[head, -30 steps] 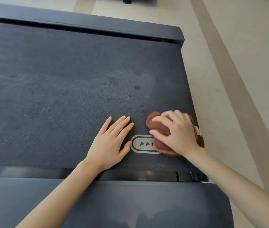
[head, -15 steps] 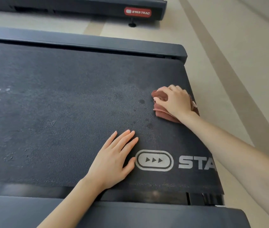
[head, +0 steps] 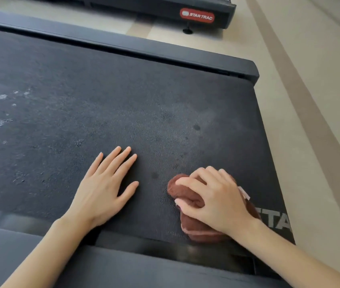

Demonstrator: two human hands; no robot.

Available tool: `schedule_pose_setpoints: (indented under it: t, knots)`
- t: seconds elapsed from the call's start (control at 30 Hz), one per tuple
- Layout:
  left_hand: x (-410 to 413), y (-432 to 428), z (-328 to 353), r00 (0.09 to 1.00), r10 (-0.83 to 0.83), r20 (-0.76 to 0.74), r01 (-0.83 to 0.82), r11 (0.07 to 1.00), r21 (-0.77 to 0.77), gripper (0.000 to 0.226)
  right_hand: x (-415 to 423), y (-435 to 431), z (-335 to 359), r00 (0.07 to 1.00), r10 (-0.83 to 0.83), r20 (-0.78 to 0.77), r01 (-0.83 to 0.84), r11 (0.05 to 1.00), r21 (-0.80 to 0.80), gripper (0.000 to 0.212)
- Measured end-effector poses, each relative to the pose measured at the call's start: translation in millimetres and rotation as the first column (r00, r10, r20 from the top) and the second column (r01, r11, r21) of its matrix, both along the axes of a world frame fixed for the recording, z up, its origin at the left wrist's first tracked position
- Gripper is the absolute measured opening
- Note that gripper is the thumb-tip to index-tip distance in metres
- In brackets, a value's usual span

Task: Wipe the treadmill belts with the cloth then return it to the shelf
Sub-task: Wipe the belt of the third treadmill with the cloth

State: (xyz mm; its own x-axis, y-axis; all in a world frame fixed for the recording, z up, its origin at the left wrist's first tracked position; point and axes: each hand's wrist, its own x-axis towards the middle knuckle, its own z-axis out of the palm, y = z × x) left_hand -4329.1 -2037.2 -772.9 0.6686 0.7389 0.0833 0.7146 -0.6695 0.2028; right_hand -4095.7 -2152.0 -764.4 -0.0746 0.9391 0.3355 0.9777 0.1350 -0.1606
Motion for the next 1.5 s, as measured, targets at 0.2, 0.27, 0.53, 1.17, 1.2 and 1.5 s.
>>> schedule_pose_setpoints:
  t: [0.2,0.27,0.53,1.17,1.2,1.5]
  knots:
    - [0.8,3.1,0.4,0.998,0.011,0.069,-0.010,1.000,-0.019,0.063,97.8,114.1,8.2,0.941,-0.340,0.010,0.339,0.941,0.010,0.032]
    - [1.6,2.7,0.7,0.997,0.020,0.076,-0.019,1.000,-0.024,0.063,113.8,152.9,5.1,0.902,-0.429,0.045,0.430,0.903,0.001,0.034]
    - [2.1,2.3,2.4,0.998,0.032,0.055,-0.031,0.999,-0.018,0.063,57.2,151.9,3.8,0.938,-0.335,0.083,0.336,0.942,0.004,0.032]
    - [-39.8,16.1,6.5,0.997,-0.078,0.002,0.078,0.996,-0.039,0.053,49.3,242.9,-4.6,0.884,-0.466,0.026,0.465,0.885,0.030,0.036]
    - [-40.0,15.9,6.3,0.997,-0.081,-0.001,0.081,0.996,-0.039,0.053,37.5,245.4,-5.8,0.892,-0.451,0.031,0.450,0.892,0.035,0.035]
    - [-43.9,15.7,3.1,0.994,-0.105,0.012,0.105,0.994,-0.044,0.055,-52.8,128.8,2.7,0.999,0.038,-0.004,-0.038,0.999,0.031,0.027]
